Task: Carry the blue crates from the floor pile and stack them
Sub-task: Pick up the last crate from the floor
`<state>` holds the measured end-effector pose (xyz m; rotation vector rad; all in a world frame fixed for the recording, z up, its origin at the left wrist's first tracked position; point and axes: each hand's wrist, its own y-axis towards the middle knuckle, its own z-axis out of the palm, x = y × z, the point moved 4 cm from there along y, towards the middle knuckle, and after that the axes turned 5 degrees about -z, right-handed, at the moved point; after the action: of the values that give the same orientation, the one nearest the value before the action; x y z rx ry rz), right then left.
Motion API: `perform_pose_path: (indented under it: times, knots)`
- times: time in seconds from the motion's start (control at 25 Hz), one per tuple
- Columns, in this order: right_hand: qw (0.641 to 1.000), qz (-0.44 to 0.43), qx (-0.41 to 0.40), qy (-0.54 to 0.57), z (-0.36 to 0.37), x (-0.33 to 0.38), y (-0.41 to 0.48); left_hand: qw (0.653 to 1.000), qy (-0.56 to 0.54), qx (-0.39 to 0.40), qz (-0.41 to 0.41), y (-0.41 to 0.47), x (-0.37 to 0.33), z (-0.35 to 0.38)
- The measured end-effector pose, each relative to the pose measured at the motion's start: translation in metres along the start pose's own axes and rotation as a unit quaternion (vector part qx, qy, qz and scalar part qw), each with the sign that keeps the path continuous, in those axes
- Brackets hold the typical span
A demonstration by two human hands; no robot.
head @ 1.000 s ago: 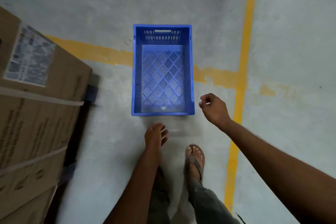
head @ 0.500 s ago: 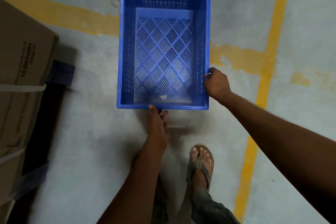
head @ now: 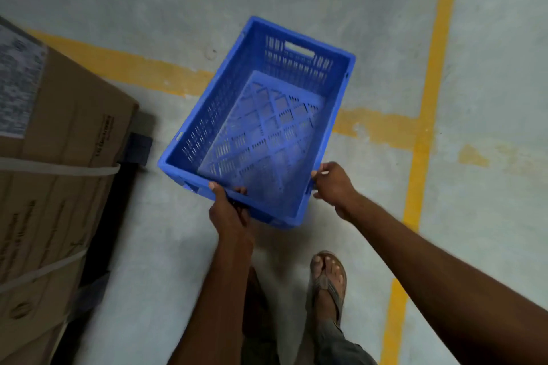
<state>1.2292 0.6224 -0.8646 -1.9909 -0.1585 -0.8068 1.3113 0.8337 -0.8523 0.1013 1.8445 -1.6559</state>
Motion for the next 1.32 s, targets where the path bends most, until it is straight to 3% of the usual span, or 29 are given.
perform_pose_path:
  times: [0.28, 0.48, 0.6, 0.68, 0.8, 0.96, 1.12, 1.32]
  knots:
    - [0.996, 0.015, 0.012, 0.083, -0.036, 0.059, -0.074, 0.973, 0.153, 0.01, 0.171, -0.101, -0.114, 0.064]
    - [0.999, 0.006, -0.026, -0.02, -0.084, 0.077, -0.13, 0.906, 0.333, 0.021, 0.261, -0.215, -0.175, 0.106]
    - [0.999, 0.0, -0.037, -0.029, -0.106, 0.086, -0.164, 0.829, 0.453, -0.029, 0.328, -0.287, -0.214, 0.086]
    - [0.999, -0.009, -0.03, -0.03, -0.115, 0.09, -0.186, 0.784, 0.502, -0.038, 0.364, -0.336, -0.239, 0.072]
    - [0.999, 0.006, -0.008, -0.033, -0.118, 0.086, -0.212, 0.754, 0.531, -0.007, 0.386, -0.394, -0.267, 0.063]
    - [0.999, 0.043, -0.001, 0.01, -0.129, 0.073, -0.241, 0.744, 0.527, 0.053, 0.407, -0.464, -0.286, 0.067]
    - [0.987, 0.082, -0.017, 0.139, -0.162, 0.048, -0.242, 0.764, 0.506, 0.136, 0.375, -0.514, -0.296, 0.077]
    - [0.966, 0.09, -0.094, 0.222, -0.233, 0.1, -0.279, 0.777, 0.488, 0.209, 0.337, -0.567, -0.3, 0.092]
